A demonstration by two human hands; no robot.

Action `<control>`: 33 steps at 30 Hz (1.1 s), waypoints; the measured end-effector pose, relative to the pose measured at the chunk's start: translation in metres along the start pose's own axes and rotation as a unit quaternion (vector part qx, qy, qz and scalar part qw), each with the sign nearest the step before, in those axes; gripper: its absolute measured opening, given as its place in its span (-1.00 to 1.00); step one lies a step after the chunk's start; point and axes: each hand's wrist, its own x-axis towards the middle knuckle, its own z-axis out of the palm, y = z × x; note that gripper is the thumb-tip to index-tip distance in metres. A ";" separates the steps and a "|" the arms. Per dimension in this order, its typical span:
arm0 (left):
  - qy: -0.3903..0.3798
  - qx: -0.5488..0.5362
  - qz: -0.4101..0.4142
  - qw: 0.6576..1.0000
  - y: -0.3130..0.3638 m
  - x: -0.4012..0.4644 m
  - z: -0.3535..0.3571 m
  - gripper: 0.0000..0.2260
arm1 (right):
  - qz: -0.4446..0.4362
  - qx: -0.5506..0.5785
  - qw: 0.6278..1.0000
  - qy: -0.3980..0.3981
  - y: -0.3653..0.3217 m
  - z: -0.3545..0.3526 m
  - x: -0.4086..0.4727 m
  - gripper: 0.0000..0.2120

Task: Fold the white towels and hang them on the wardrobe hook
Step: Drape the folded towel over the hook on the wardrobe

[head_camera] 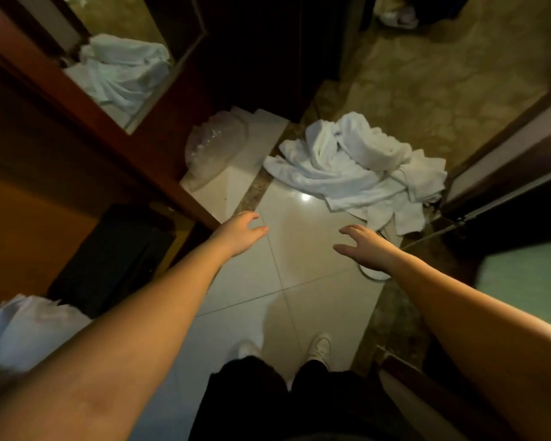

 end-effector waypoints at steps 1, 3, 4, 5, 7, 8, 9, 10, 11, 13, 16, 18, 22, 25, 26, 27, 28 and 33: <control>-0.005 0.004 0.000 1.000 0.008 0.014 0.004 -0.47 | 0.014 0.001 1.000 -0.006 0.013 -0.002 0.007 -0.37; -0.013 0.016 0.000 1.000 0.022 0.044 0.010 -0.48 | 0.037 0.004 0.999 -0.017 0.037 -0.008 0.023 -0.37; -0.020 0.021 0.002 1.000 0.029 0.060 0.012 -0.49 | 0.049 0.006 0.999 -0.019 0.048 -0.012 0.032 -0.37; -0.030 0.022 0.003 0.999 0.037 0.078 0.014 -0.49 | 0.059 0.009 0.998 -0.018 0.059 -0.016 0.043 -0.37; -0.048 0.021 0.004 0.999 0.050 0.117 0.017 -0.50 | 0.076 0.018 0.997 -0.013 0.078 -0.028 0.069 -0.36; -0.055 0.021 0.004 0.998 0.056 0.138 0.017 -0.51 | 0.085 0.023 0.996 -0.013 0.086 -0.034 0.083 -0.36; -0.061 0.020 0.004 0.998 0.062 0.160 0.017 -0.51 | 0.094 0.030 0.995 -0.015 0.094 -0.041 0.098 -0.37; -0.070 0.016 0.002 0.997 0.067 0.183 0.016 -0.51 | 0.103 0.034 0.994 -0.016 0.100 -0.047 0.114 -0.37; -0.078 0.010 0.000 0.997 0.073 0.207 0.015 -0.51 | 0.114 0.040 0.993 -0.017 0.107 -0.053 0.131 -0.37; -0.100 0.002 -0.006 0.995 0.082 0.256 0.012 -0.51 | 0.139 0.059 0.988 -0.019 0.117 -0.064 0.165 -0.38; -0.140 0.013 -0.023 0.990 0.095 0.324 0.005 -0.51 | 0.186 0.106 0.976 -0.029 0.131 -0.079 0.220 -0.38; -0.160 0.033 -0.030 0.986 0.104 0.364 0.001 -0.51 | 0.208 0.137 0.968 -0.030 0.138 -0.092 0.253 -0.38; -0.180 0.064 -0.037 0.981 0.127 0.435 0.001 -0.53 | 0.241 0.198 0.950 -0.022 0.155 -0.112 0.307 -0.40; -0.183 0.075 -0.024 0.980 0.152 0.485 0.011 -0.58 | 0.254 0.228 0.939 -0.027 0.181 -0.122 0.346 -0.41; -0.185 0.071 -0.015 0.980 0.160 0.503 0.018 -0.62 | 0.255 0.235 0.938 -0.025 0.192 -0.126 0.360 -0.42; -0.189 0.064 -0.004 0.980 0.169 0.522 0.025 -0.68 | 0.256 0.242 0.936 -0.020 0.203 -0.130 0.375 -0.42; -0.192 0.057 0.003 0.980 0.178 0.541 0.033 -0.72 | 0.261 0.252 0.932 -0.013 0.216 -0.134 0.391 -0.42; -0.193 0.022 -0.006 0.981 0.225 0.638 0.083 -0.78 | 0.286 0.279 0.916 0.012 0.284 -0.146 0.476 -0.46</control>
